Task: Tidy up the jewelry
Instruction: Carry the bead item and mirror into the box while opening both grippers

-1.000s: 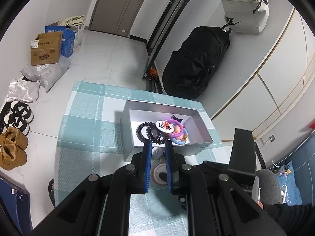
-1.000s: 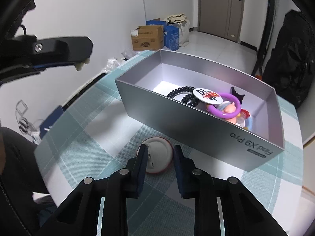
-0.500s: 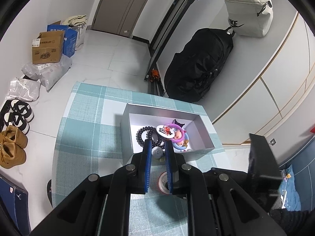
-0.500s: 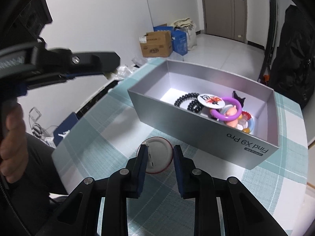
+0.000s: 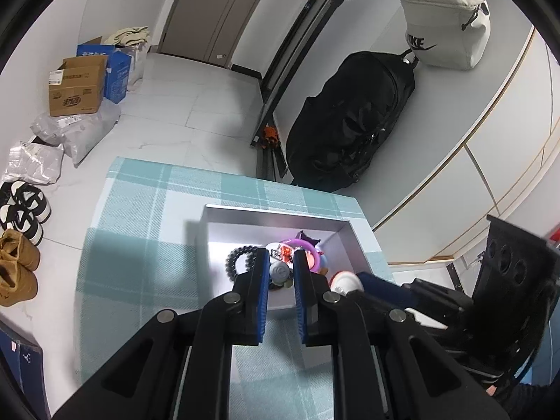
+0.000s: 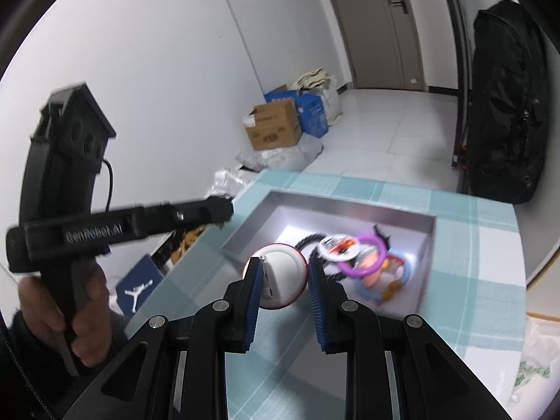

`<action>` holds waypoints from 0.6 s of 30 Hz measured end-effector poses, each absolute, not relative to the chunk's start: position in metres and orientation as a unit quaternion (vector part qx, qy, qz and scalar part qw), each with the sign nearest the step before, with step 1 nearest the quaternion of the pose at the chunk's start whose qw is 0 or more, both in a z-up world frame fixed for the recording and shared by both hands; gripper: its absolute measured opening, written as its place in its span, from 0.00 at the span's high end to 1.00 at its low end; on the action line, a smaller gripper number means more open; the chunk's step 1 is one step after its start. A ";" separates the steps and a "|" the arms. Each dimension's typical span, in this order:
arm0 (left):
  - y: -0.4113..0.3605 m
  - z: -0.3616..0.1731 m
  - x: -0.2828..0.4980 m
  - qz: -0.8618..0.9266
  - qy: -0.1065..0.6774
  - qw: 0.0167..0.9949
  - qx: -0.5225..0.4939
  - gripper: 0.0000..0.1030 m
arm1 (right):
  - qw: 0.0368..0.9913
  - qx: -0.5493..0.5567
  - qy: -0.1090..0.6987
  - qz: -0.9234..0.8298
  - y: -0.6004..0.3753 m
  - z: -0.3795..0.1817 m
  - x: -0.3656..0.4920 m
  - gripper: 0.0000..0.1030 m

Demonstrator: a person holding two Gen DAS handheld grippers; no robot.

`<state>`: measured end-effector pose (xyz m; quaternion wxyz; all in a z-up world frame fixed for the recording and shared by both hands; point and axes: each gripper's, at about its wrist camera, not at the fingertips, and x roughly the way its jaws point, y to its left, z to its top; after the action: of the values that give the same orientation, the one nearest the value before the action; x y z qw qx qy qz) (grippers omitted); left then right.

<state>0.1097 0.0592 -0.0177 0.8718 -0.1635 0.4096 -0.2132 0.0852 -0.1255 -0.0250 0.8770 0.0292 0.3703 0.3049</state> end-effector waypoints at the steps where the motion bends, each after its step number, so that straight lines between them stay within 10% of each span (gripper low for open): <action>1: 0.056 -0.018 0.113 -0.214 0.410 0.872 -0.162 0.91 | 0.877 0.035 0.370 0.305 -0.129 -0.023 0.088 0.76; 18: 0.025 -0.040 0.148 -0.212 0.453 0.855 -0.140 0.91 | 0.869 0.098 0.397 0.278 -0.158 -0.037 0.144 0.76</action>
<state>0.1485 0.0248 -0.0397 0.8547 -0.1398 0.4525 -0.2124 0.1437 -0.1577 -0.0365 0.8692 0.0980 0.3971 0.2779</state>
